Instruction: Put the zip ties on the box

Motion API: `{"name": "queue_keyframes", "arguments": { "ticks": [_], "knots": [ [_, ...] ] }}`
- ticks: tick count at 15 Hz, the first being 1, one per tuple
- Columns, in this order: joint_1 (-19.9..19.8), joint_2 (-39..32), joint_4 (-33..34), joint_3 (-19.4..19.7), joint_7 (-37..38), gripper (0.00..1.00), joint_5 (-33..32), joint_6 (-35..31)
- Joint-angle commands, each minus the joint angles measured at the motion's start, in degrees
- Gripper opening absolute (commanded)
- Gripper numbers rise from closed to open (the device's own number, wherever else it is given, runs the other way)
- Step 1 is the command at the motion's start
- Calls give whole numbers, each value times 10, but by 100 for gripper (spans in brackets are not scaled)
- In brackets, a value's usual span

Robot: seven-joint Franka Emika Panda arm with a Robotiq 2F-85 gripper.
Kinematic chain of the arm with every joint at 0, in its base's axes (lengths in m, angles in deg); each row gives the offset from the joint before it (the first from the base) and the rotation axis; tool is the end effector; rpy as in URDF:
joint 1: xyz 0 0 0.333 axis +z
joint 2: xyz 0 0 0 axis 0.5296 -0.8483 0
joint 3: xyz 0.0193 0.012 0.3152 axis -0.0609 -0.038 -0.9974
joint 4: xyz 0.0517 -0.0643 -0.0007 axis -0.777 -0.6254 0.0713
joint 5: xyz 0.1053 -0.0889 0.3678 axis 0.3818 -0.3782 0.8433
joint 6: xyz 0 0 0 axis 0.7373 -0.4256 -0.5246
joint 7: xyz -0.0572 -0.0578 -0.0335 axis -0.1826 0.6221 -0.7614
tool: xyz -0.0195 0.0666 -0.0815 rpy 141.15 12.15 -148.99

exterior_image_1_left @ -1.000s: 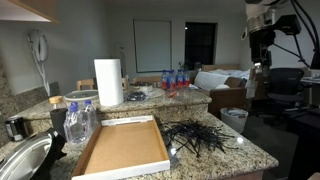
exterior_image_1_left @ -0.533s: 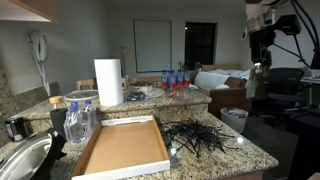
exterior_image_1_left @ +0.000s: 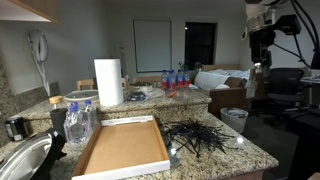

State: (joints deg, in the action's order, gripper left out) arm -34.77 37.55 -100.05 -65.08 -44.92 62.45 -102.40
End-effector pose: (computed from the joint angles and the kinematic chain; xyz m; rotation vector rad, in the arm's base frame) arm 0.3170 -0.1551 0.5293 -2.9594 -0.2966 0.3595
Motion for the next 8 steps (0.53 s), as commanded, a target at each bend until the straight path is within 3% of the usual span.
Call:
{"name": "queue_keyframes", "arguments": {
  "ticks": [1, 4, 8],
  "knots": [
    [-8, -2, 1, -6, -3, 100, 3, 0],
    [-7, -7, 8, -9, 14, 100, 14, -21],
    [-3, -23, 22, -38, 93, 100, 47, -163]
  ]
}}
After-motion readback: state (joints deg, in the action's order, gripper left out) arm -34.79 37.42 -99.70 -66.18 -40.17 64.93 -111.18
